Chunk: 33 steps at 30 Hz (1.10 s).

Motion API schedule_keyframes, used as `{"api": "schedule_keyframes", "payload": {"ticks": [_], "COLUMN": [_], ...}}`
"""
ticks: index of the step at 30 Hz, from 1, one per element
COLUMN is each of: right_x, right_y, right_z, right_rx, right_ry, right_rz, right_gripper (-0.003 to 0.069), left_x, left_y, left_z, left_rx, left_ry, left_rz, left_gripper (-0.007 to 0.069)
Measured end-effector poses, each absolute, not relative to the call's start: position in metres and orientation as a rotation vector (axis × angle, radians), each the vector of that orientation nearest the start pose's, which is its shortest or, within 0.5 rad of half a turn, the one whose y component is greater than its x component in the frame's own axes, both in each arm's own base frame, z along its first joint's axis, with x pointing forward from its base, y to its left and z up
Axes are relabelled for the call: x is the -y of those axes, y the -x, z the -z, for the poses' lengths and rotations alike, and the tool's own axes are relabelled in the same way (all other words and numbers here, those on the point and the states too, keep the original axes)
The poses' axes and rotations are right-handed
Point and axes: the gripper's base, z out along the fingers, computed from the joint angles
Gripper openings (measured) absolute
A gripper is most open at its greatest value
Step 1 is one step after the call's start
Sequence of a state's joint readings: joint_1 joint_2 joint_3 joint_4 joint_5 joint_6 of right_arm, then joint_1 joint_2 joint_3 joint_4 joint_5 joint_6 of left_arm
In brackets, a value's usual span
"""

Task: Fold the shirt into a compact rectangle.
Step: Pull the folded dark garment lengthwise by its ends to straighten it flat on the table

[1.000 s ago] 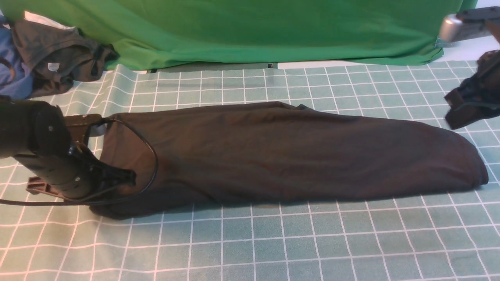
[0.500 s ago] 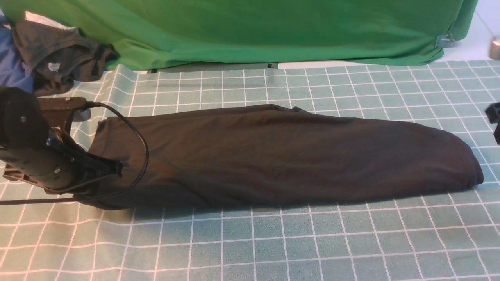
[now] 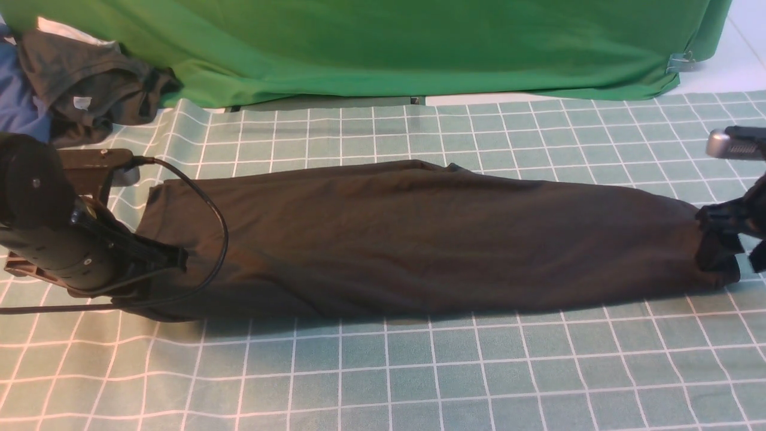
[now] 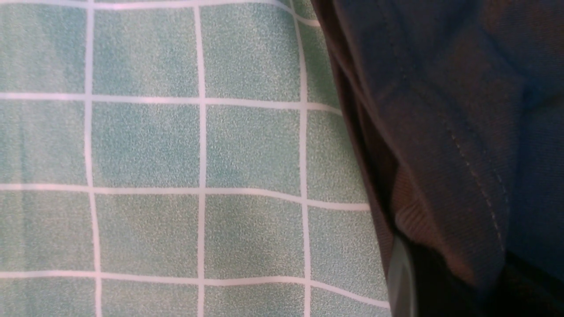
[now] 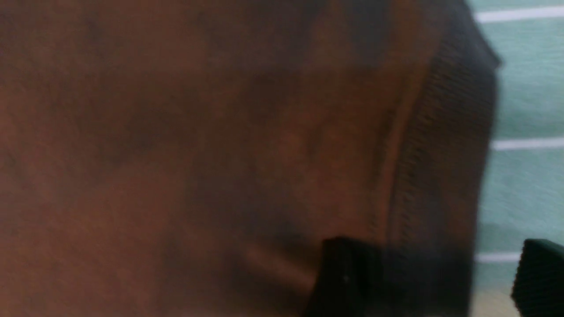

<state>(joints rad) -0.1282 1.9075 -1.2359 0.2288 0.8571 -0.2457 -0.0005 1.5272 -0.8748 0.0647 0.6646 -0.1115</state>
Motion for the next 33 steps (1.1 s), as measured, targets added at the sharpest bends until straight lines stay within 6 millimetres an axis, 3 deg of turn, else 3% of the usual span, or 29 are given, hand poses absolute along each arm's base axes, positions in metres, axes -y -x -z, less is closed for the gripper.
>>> {"api": "schedule_keyframes", "payload": {"ticks": [3, 5, 8, 16, 25, 33], "right_x": [0.029, 0.028, 0.027, 0.025, 0.023, 0.023], "right_y": [-0.364, -0.363, -0.360, -0.322, -0.274, -0.270], "right_z": [-0.167, -0.168, -0.174, -0.213, -0.178, -0.171], "right_rx": [-2.963, -2.959, -2.969, -3.020, -3.163, -3.157], "right_ry": [0.000, 0.028, 0.047, 0.048, 0.020, 0.017], "right_rz": [-0.269, -0.281, -0.282, -0.246, -0.225, -0.205], "right_gripper": [0.0328, 0.0131, 0.0051, 0.0040, 0.0041, 0.0083], "left_x": [-0.004, -0.004, -0.004, -0.006, -0.009, -0.009], "left_y": [-0.280, -0.280, -0.278, -0.256, -0.233, -0.214], "left_z": [-0.205, -0.207, -0.211, -0.235, -0.239, -0.218], "left_rx": [-2.795, -2.789, -2.783, -2.807, -2.973, -3.089], "left_ry": [0.092, 0.092, 0.093, 0.104, 0.140, 0.151], "left_rz": [-0.042, -0.042, -0.042, -0.087, -0.146, -0.148], "left_gripper": [0.0046, 0.0046, 0.0046, 0.0046, 0.0046, 0.0047]}}
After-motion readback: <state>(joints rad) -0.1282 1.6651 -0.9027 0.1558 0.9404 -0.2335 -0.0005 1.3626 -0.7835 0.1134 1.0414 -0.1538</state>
